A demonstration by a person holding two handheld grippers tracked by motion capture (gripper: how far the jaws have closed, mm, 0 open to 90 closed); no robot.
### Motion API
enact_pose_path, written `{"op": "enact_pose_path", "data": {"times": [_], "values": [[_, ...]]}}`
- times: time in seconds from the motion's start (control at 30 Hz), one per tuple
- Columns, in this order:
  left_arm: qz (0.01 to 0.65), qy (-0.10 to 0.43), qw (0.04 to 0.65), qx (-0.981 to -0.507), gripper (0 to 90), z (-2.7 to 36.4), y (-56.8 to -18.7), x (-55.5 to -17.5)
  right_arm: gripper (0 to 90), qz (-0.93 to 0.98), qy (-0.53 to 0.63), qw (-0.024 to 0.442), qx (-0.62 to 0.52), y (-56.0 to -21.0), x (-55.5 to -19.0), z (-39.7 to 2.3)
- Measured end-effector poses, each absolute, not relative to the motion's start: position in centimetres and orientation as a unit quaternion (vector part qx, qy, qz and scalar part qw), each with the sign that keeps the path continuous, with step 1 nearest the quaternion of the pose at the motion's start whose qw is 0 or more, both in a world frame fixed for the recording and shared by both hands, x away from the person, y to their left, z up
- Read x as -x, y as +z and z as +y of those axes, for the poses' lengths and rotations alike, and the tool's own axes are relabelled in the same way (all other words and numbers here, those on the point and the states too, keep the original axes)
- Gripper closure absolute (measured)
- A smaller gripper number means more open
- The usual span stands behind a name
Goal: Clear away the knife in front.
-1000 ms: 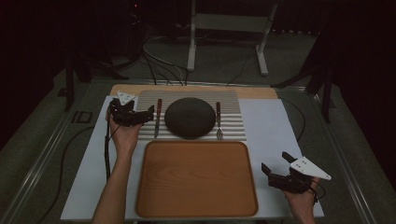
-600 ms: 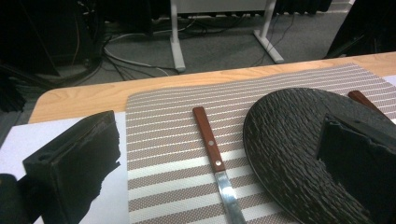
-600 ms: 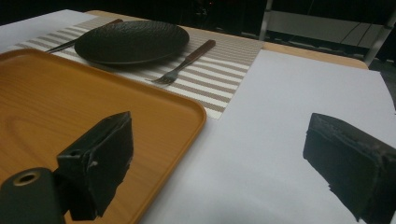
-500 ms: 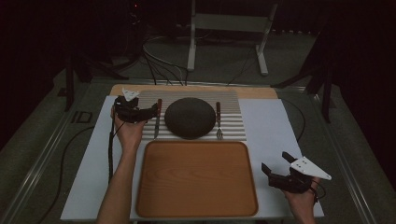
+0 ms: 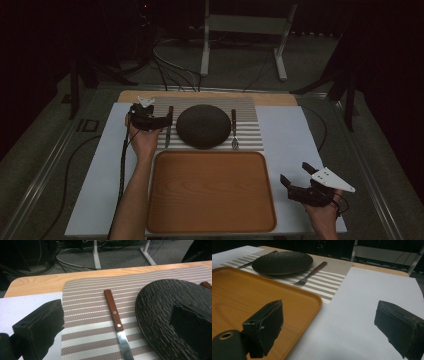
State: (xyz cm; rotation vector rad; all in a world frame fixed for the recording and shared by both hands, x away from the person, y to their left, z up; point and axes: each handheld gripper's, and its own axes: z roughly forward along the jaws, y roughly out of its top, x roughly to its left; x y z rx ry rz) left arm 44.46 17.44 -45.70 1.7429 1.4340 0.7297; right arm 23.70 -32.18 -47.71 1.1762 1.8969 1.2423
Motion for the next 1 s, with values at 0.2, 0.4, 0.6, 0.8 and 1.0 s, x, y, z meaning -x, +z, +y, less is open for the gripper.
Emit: {"op": "enact_pose_path", "data": {"times": [0.2,0.4,0.6,0.8,1.0], "values": [[0.56,0.284,0.368,-0.686,0.4,16.9,-46.1,-45.1,8.6,0.711,0.466,0.289,-0.441,-47.7,-23.7,-32.2],[0.572,0.274,0.36,-0.684,1.6,16.6,-46.9,-45.8,8.6,0.712,0.465,0.288,-0.44,-47.7,-23.7,-32.2],[0.594,0.265,0.339,-0.679,7.7,16.2,-47.8,-46.4,8.6,0.712,0.466,0.287,-0.44,-47.7,-23.7,-32.2],[0.608,0.258,0.318,-0.68,17.1,15.8,-48.8,-47.0,8.6,0.712,0.466,0.287,-0.441,-47.8,-23.8,-32.2],[0.615,0.246,0.3,-0.686,34.7,15.6,-49.8,-47.4,8.6,0.711,0.466,0.286,-0.441,-47.7,-23.7,-32.2]]}}
